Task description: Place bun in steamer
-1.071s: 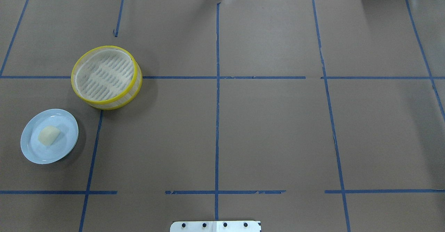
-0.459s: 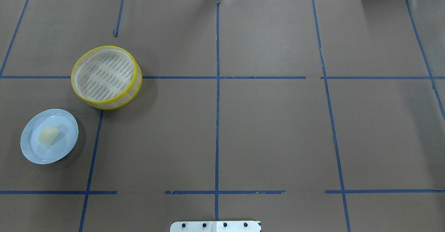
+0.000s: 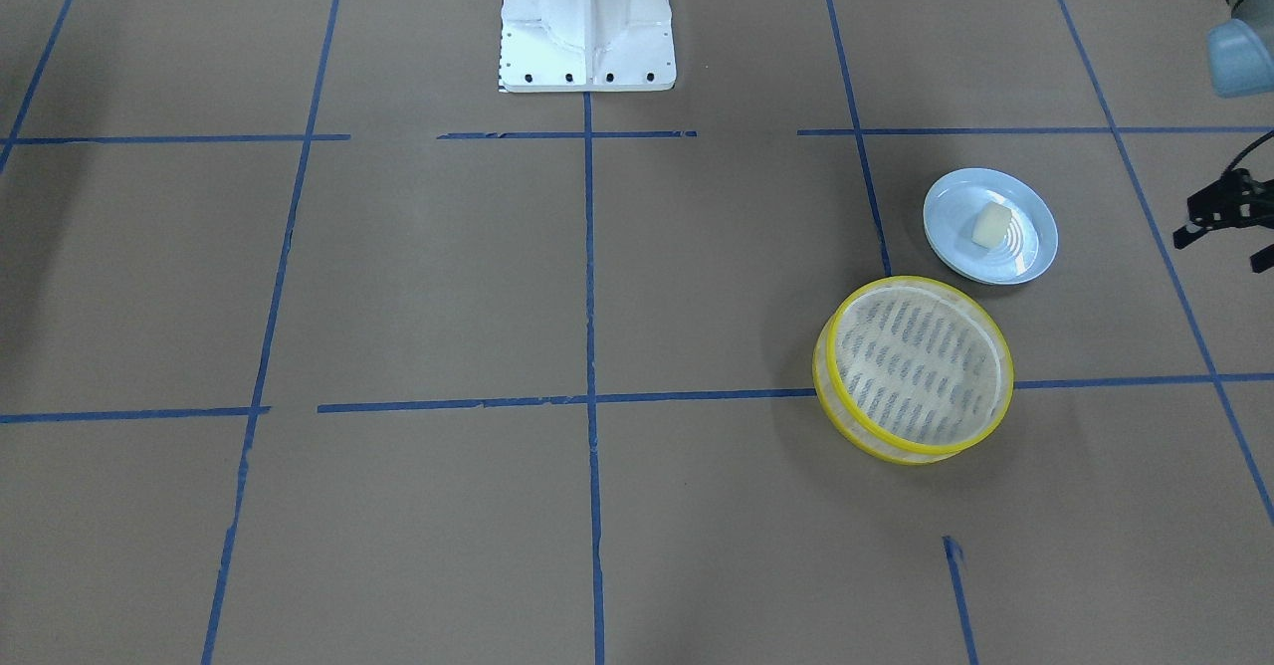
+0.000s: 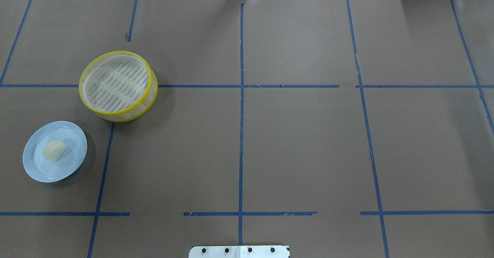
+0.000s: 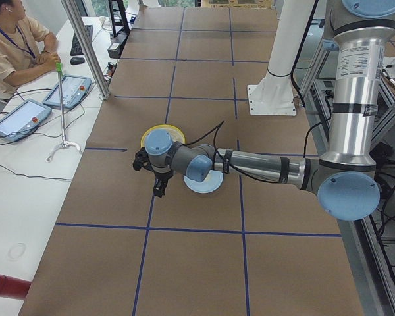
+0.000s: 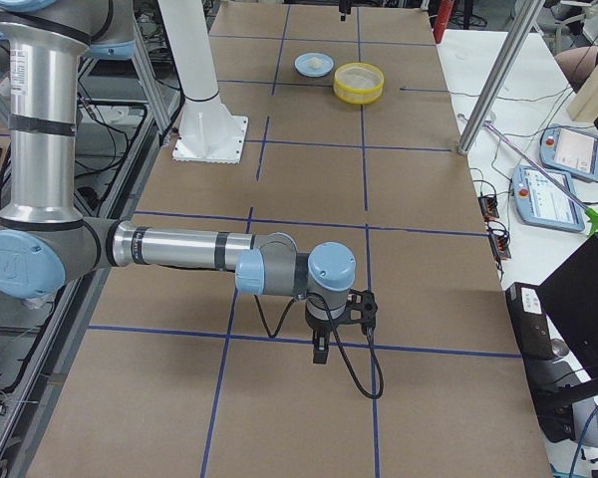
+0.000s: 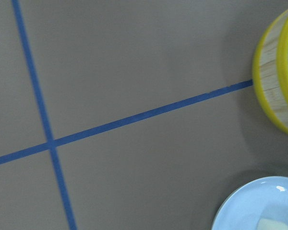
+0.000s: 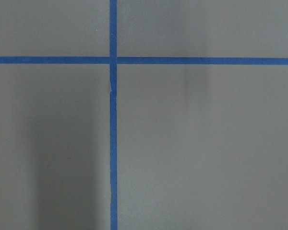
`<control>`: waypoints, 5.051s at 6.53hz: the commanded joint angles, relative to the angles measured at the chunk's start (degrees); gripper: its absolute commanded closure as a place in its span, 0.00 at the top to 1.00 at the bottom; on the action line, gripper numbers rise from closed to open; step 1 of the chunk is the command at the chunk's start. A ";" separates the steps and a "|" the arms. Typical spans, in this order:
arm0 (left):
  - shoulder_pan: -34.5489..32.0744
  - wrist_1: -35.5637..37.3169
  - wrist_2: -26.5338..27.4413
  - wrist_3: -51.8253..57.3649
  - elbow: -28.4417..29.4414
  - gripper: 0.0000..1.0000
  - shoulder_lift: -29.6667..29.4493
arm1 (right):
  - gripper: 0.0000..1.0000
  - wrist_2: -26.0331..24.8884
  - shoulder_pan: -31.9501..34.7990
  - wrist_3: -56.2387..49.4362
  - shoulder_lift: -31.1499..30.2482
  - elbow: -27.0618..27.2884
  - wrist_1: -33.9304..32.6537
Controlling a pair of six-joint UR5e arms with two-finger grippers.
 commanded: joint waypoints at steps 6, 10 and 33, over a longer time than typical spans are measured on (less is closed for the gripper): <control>27.14 -11.11 17.85 -21.03 -7.74 0.98 5.92 | 1.00 0.00 0.00 0.00 0.04 0.00 0.00; 29.45 -11.11 20.49 -20.51 -7.65 0.95 7.94 | 1.00 0.00 0.00 0.00 0.04 0.00 0.00; 19.60 14.69 10.30 -30.96 -8.30 0.38 -13.97 | 1.00 0.00 0.00 0.00 0.04 0.00 0.00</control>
